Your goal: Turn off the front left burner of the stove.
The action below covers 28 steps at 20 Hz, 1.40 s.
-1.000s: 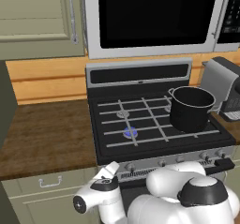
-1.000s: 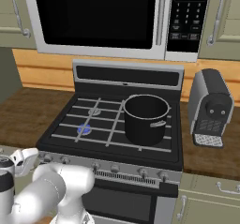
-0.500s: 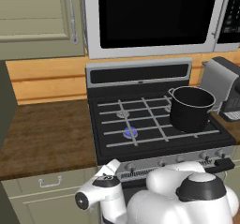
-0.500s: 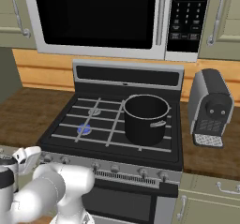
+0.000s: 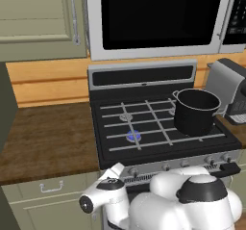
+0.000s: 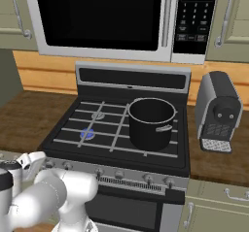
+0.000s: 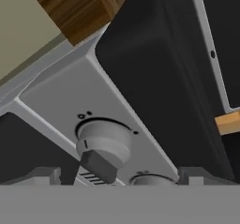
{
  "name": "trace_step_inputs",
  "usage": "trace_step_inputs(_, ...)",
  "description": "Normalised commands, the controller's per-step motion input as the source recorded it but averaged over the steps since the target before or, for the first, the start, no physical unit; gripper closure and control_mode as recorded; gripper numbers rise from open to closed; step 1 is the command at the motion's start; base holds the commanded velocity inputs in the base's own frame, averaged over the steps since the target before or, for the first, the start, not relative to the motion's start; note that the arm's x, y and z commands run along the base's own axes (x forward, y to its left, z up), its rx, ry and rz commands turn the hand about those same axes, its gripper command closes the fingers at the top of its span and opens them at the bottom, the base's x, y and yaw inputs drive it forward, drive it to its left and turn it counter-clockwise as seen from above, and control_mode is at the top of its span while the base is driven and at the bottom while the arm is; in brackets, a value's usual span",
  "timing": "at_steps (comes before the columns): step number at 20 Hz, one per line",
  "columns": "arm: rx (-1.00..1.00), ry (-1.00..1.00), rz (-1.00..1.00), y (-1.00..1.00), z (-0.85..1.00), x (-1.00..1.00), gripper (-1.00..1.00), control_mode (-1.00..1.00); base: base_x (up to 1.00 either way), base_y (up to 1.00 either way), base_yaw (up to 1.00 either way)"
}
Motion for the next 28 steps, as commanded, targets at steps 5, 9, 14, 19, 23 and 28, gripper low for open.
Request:
trace_step_inputs(5,0.00,0.00,0.00,0.00,-0.12,0.20,-1.00,-1.00,0.00,0.00,0.00)
trace_step_inputs(9,0.00,0.00,0.00,0.00,-0.16,0.21,-1.00,-1.00,0.00,0.00,0.00)
trace_step_inputs(14,0.00,0.00,0.00,0.02,-0.26,0.22,-1.00,-1.00,0.00,0.00,0.00)
trace_step_inputs(19,0.00,0.00,0.00,0.10,-0.22,0.25,-1.00,-1.00,0.00,0.00,0.00)
trace_step_inputs(23,0.00,0.00,0.00,0.02,-0.24,0.07,-1.00,-1.00,0.00,0.00,0.00)
trace_step_inputs(28,0.00,-0.07,0.00,0.00,-0.37,0.00,-1.00,-1.00,0.00,0.00,0.00)
